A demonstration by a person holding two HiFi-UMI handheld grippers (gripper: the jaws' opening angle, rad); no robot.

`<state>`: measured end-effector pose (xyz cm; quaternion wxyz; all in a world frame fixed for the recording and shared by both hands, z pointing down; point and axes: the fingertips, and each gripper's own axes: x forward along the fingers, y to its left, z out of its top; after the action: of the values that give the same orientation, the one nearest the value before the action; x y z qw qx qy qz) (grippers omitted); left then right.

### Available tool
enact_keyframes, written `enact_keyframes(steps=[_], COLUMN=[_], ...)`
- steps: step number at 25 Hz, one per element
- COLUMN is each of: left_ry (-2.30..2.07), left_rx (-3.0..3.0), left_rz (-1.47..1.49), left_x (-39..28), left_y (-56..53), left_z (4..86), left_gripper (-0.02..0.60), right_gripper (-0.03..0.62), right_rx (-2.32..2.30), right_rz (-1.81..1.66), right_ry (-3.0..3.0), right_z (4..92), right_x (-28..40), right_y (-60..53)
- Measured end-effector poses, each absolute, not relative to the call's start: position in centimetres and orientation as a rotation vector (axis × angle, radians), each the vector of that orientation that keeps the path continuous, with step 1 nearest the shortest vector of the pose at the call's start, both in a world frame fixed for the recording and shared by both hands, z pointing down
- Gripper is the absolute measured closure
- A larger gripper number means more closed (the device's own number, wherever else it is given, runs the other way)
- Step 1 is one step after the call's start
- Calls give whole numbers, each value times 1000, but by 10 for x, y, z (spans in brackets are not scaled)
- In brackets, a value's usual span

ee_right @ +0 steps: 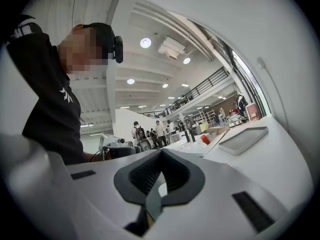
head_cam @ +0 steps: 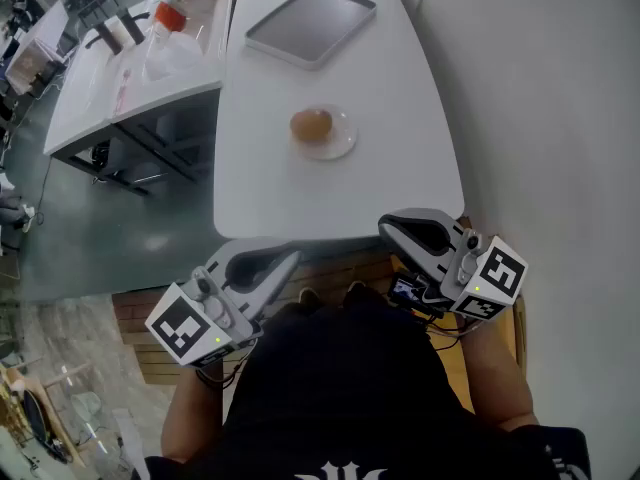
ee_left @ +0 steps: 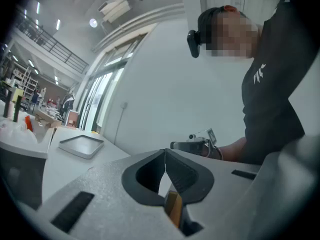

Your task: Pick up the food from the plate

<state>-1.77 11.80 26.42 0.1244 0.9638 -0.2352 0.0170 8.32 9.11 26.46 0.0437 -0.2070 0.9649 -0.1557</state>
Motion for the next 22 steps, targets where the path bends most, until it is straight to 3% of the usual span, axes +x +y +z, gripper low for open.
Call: enact_keyframes(steps=[15,22], left_ry=[-634,-575], left_rx=[2806,2779], left_rz=[27,-106], left_x=[-40,-66], left_y=[135,135], left_z=[273,263], left_gripper=[577,577], right_gripper=[591,591], right_rx=[-578,-773], right_rz=[-394,-485], right_ry=[2939,2849], right_z=[259,257], right_x=[59,59], right_y=[105,107])
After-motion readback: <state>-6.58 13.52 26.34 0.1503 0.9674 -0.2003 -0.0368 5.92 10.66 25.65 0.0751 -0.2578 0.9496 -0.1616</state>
